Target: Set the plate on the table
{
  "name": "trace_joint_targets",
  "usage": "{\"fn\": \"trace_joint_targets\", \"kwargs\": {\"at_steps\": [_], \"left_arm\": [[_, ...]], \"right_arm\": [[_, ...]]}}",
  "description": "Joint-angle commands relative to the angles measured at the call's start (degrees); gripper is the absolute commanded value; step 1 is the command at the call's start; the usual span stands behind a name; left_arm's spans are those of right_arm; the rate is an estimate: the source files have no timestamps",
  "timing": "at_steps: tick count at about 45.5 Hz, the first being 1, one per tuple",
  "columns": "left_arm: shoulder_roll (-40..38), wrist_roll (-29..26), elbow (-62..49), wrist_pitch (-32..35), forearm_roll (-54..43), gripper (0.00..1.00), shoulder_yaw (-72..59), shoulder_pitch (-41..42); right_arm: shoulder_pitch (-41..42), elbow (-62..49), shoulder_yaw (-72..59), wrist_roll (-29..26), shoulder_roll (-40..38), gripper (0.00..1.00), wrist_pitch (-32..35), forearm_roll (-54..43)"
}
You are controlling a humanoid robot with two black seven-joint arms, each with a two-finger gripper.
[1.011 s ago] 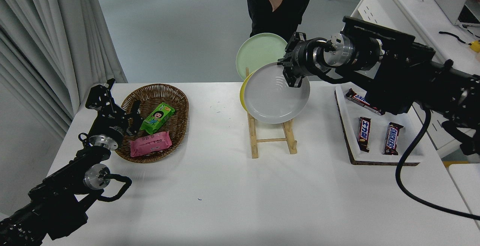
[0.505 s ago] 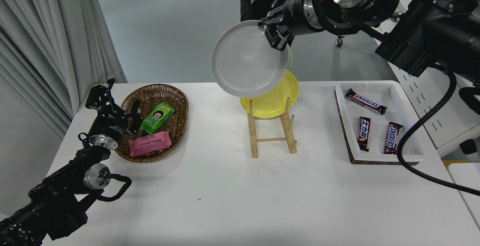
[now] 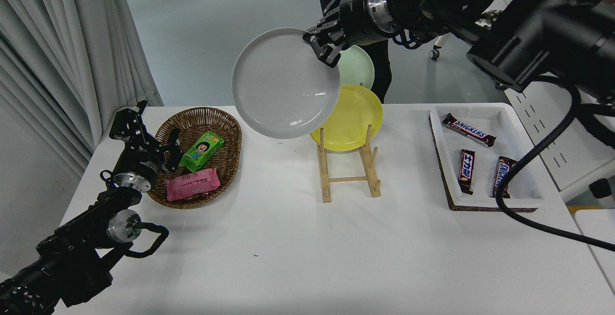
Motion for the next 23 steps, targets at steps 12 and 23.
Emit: {"fn": "trace_joint_targets", "kwargs": {"at_steps": [12,23], "left_arm": [[0.06,0.0,0.0,0.0,-0.05,1.0,0.0,0.04],[-0.03,0.0,0.0,0.0,0.04,1.0,0.0,0.04]], "right_arm": [[-7.92,0.36,0.35,0.2,5.93,0.0,-3.63,5.65],[-10.64,-0.44,0.26,0.28,6.81,0.0,-3.63,5.92]]}}
